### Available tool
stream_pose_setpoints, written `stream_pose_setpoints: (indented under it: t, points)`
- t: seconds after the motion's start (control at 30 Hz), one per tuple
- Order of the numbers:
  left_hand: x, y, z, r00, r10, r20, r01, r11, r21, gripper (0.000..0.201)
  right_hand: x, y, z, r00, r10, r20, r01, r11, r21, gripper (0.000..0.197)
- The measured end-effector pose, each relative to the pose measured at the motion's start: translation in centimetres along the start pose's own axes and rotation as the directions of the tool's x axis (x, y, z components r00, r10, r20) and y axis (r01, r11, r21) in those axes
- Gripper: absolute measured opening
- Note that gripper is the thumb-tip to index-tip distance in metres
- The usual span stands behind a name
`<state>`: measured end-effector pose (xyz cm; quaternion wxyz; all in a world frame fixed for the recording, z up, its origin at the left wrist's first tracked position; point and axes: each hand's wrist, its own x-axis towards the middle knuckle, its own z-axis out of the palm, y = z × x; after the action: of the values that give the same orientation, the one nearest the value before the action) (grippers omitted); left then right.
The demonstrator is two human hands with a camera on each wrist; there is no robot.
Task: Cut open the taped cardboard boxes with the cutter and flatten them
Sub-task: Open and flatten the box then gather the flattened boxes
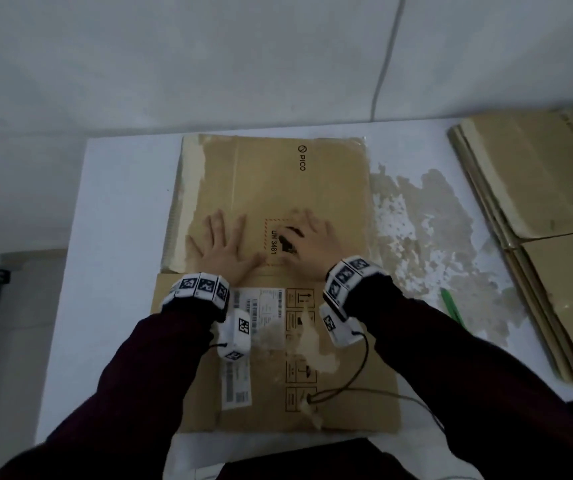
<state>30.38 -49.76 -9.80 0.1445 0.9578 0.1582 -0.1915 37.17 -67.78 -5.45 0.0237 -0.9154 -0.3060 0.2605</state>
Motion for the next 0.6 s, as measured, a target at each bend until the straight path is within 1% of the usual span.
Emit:
stream_pose_setpoints:
  t: [0.03,0.07,0.1,0.17,0.2,0.27,0.3,0.37,0.43,0.47,0.5,0.57,0.6]
  points:
    - [0.3,-0.2,0.3,1.000,-0.006,0.022,0.006,1.000,0.002,0.091,1.1,0.0,0.2,0.997,-0.025,0.076,0.026,1.000,-0.017,0.060]
    - [0.3,-0.3,0.5,1.000,-0.007,0.019,0.007,1.000,-0.002,0.091,1.8,0.3,0.7,0.992,-0.030,0.124,0.033,0.999,-0.017,0.059]
    - [0.3,-0.3,0.6,1.000,-0.005,0.008,0.005,1.000,-0.009,0.092,2.3,0.8,1.4,0.991,-0.029,0.128,0.030,1.000,-0.001,0.058]
    - [0.1,-0.2,0.5,1.000,0.001,-0.007,-0.001,1.000,-0.024,0.092,2.0,2.2,2.5,0.999,0.014,0.040,-0.016,0.999,0.051,0.057]
    - [0.1,-0.2,0.4,1.000,0.002,-0.012,-0.003,0.999,-0.035,0.092,1.5,3.0,3.0,0.997,0.072,-0.019,-0.070,0.994,0.087,0.058]
    - [-0.2,-0.2,0.3,1.000,-0.023,-0.021,0.022,0.998,-0.052,0.093,0.1,5.0,3.9,0.970,0.218,-0.112,-0.201,0.969,0.140,0.063]
    - [-0.4,-0.3,0.3,0.998,-0.061,-0.030,0.059,0.996,-0.060,0.095,-0.7,5.8,4.3,0.951,0.277,-0.137,-0.256,0.954,0.154,0.065]
    - [-1.1,-0.8,0.4,0.982,-0.180,-0.063,0.174,0.980,-0.097,0.094,-2.3,6.8,4.9,0.920,0.363,-0.151,-0.330,0.922,0.204,0.065]
    - [-2.2,-1.7,0.3,0.946,-0.308,-0.106,0.283,0.939,-0.197,0.092,-3.9,7.0,5.4,0.891,0.423,-0.165,-0.369,0.886,0.280,0.065]
    - [-2.8,-2.2,0.1,0.930,-0.346,-0.121,0.308,0.917,-0.253,0.092,-4.9,6.9,5.6,0.871,0.453,-0.189,-0.377,0.864,0.333,0.065]
    - [-3.4,-2.6,-0.1,0.922,-0.365,-0.127,0.318,0.903,-0.289,0.092,-5.9,6.7,5.8,0.839,0.496,-0.225,-0.383,0.831,0.404,0.065]
    - [-4.7,-3.2,-0.1,0.906,-0.399,-0.138,0.351,0.894,-0.278,0.090,-7.8,6.1,6.5,0.742,0.612,-0.272,-0.388,0.724,0.570,0.060]
    - [-5.3,-3.3,-0.1,0.889,-0.427,-0.167,0.378,0.889,-0.260,0.090,-8.6,5.7,6.9,0.704,0.659,-0.265,-0.382,0.666,0.641,0.058]
